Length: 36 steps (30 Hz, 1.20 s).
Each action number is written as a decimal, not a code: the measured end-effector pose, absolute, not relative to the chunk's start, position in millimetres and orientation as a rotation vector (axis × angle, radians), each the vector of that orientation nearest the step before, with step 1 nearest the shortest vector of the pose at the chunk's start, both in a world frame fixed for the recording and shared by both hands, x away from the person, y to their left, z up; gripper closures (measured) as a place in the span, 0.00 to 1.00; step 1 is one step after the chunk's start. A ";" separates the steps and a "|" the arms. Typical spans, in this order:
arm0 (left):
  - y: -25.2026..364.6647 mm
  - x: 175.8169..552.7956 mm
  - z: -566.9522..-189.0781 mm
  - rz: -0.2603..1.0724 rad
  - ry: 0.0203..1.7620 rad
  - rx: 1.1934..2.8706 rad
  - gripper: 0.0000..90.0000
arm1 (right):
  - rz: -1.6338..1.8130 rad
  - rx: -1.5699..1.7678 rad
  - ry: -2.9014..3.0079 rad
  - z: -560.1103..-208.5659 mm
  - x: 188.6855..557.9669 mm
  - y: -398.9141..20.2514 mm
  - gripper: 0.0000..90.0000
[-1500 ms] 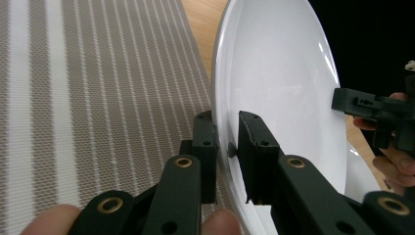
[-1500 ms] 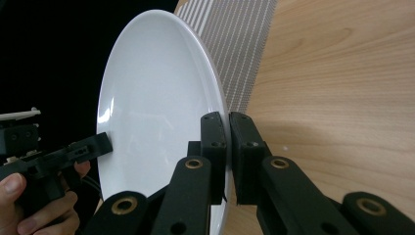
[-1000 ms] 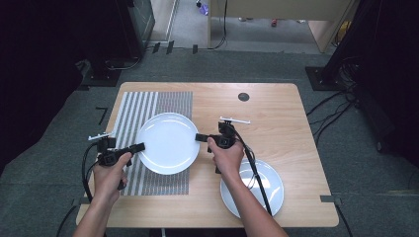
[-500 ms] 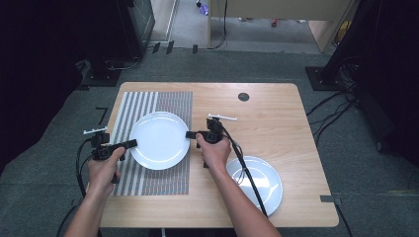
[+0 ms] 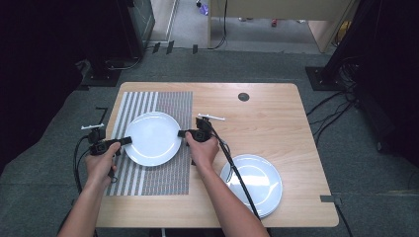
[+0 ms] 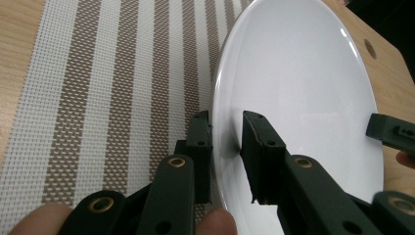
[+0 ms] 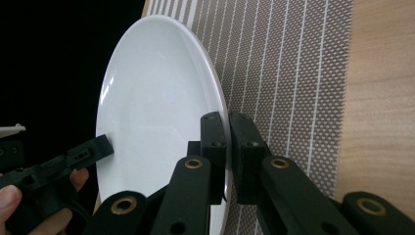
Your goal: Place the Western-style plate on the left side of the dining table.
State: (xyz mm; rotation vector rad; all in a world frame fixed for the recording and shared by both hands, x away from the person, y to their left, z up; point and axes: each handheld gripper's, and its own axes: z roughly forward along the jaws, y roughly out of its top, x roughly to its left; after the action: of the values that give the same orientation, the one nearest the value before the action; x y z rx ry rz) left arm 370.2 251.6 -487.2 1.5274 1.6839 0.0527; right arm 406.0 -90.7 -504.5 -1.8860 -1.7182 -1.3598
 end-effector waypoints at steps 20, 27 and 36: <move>248.2 389.7 -502.4 0.102 1.757 1.495 0.81 | -1.404 -1.991 -1.698 -523.2 421.6 -77.3 0.95; 241.7 388.3 -503.6 0.136 1.711 1.555 0.67 | -1.419 -1.963 -1.768 -526.6 422.5 -77.7 0.87; 242.5 379.6 -491.6 0.236 1.668 1.607 0.31 | -1.510 -1.918 -1.931 -515.6 419.8 -83.4 0.52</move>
State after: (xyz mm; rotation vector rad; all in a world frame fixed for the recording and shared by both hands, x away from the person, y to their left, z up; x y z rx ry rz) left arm 379.6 242.5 -491.6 1.6068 1.6679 0.2364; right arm 419.8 -83.4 -515.6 -1.9178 -1.9306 -1.5098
